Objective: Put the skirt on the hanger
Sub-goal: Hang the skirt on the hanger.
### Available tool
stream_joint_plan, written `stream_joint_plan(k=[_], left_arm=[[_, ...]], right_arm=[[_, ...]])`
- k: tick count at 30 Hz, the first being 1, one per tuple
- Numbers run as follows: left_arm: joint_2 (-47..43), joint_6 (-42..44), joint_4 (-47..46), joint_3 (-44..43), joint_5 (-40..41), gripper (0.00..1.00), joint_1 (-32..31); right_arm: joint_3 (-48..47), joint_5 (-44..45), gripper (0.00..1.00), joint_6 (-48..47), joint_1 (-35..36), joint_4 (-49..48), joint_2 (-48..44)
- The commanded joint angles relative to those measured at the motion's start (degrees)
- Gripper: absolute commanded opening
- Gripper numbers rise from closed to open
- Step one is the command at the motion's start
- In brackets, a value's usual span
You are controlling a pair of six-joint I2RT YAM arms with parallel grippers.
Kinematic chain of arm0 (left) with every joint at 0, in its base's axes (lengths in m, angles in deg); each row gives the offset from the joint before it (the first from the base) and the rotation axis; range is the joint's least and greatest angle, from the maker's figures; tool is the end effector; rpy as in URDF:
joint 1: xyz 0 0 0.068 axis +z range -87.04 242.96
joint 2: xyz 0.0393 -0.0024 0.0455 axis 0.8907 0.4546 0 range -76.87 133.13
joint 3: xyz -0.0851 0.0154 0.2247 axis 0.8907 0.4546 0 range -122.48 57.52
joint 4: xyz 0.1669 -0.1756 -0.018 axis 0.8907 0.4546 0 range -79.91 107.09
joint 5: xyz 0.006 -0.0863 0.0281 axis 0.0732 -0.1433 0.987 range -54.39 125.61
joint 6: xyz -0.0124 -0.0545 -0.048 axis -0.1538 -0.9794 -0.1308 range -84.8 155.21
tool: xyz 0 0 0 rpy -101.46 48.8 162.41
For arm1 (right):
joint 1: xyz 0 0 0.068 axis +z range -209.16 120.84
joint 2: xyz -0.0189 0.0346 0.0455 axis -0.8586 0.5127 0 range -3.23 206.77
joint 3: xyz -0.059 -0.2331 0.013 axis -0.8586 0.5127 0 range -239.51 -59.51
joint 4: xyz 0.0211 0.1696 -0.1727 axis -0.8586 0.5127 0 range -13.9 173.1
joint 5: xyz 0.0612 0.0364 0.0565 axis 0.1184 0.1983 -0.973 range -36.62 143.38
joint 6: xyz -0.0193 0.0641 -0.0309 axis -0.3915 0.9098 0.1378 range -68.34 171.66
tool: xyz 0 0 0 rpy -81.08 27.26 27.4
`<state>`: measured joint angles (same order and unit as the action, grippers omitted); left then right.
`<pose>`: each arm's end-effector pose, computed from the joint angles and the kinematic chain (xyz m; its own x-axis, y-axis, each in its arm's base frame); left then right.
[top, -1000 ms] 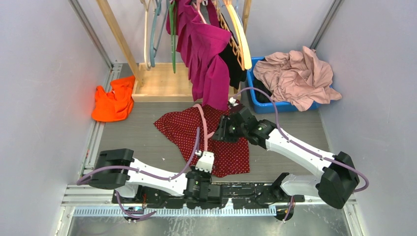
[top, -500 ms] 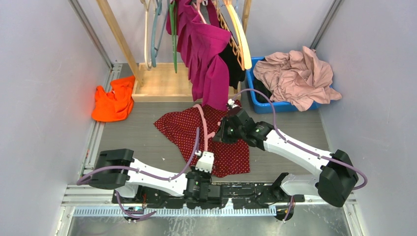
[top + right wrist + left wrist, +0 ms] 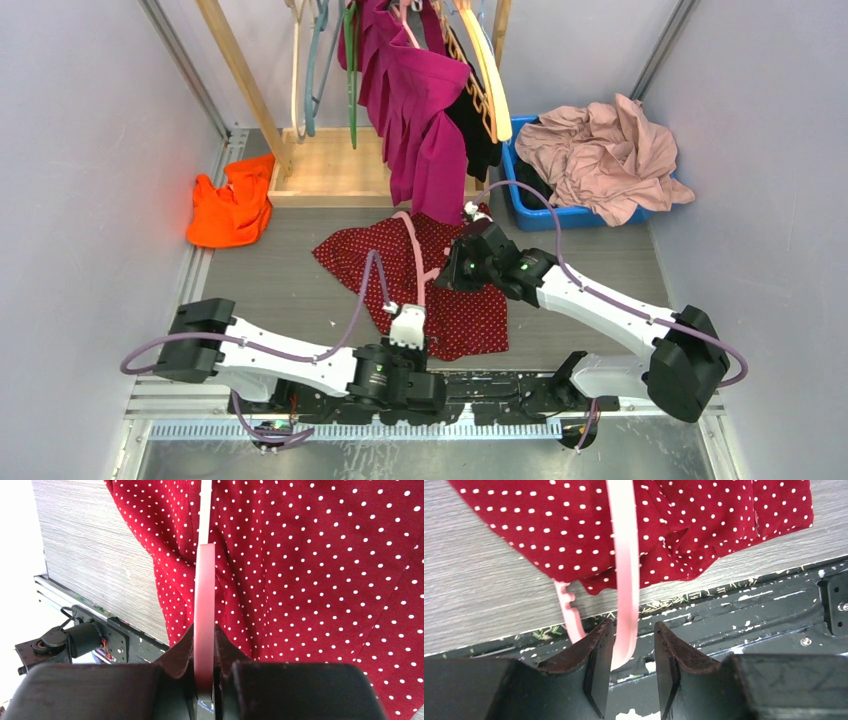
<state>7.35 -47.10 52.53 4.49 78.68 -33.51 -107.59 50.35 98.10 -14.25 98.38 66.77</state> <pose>0.0132 -0.2571 0.1636 -0.7263 0.0197 -0.6871 0.2071 0.9594 -0.1915 0.1886 0.1926 0.2074 -0.8705 0.1539 -0.4675 -0.1466 0.8257 0.5448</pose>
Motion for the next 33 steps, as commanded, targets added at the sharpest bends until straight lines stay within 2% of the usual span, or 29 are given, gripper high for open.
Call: stream_joint_plan(k=[1, 6, 7, 11, 15, 20, 22, 23, 25, 28, 33], left_arm=[[-5.6, -6.7, 9.3, 0.1, 3.3, 0.37, -0.5], [-10.9, -14.6, 15.8, 4.5, 2.8, 0.4, -0.3], [-11.9, -15.8, 16.0, 5.7, 2.3, 0.44, 0.1], [-15.8, -18.4, 11.9, 12.1, 1.5, 0.46, 2.2], [-18.2, -14.8, 6.3, 16.0, 2.6, 0.47, 6.4], [-20.7, -9.9, 0.9, 16.2, 6.5, 0.48, 9.8], [-21.3, -8.8, -0.4, 15.9, 7.8, 0.5, 10.8], [-21.6, -7.6, -2.2, 16.0, 7.6, 0.55, 11.8], [-21.4, -3.5, -7.3, 16.7, 4.8, 0.68, 14.9], [-18.6, -0.4, -11.9, 17.3, -2.1, 0.69, 20.0], [-13.0, -0.3, -15.2, 18.3, -7.4, 0.67, 22.3]], right_arm=[[-0.5, 3.0, 0.01, -1.5, -0.1, -1.2, -2.0], [-0.4, 3.0, 0.01, -1.6, -0.1, -1.2, -2.2], [-0.4, 2.9, 0.01, -1.6, -0.1, -1.1, -2.3], [-0.6, 2.7, 0.01, -1.6, -0.1, -1.2, -2.3], [-1.1, 2.3, 0.01, -1.8, -0.1, -0.8, -2.1], [-1.6, 2.1, 0.01, -2.0, -0.1, -0.2, -2.0], [-1.6, 1.9, 0.01, -1.9, -0.1, -0.2, -2.0], [-1.5, 1.9, 0.01, -1.8, -0.1, -0.3, -2.0], [-1.4, 1.7, 0.01, -1.7, -0.1, -0.4, -2.0], [-1.4, 1.7, 0.01, -1.6, -0.1, -0.4, -2.3], [-1.4, 1.6, 0.01, -1.5, -0.1, -0.3, -2.6]])
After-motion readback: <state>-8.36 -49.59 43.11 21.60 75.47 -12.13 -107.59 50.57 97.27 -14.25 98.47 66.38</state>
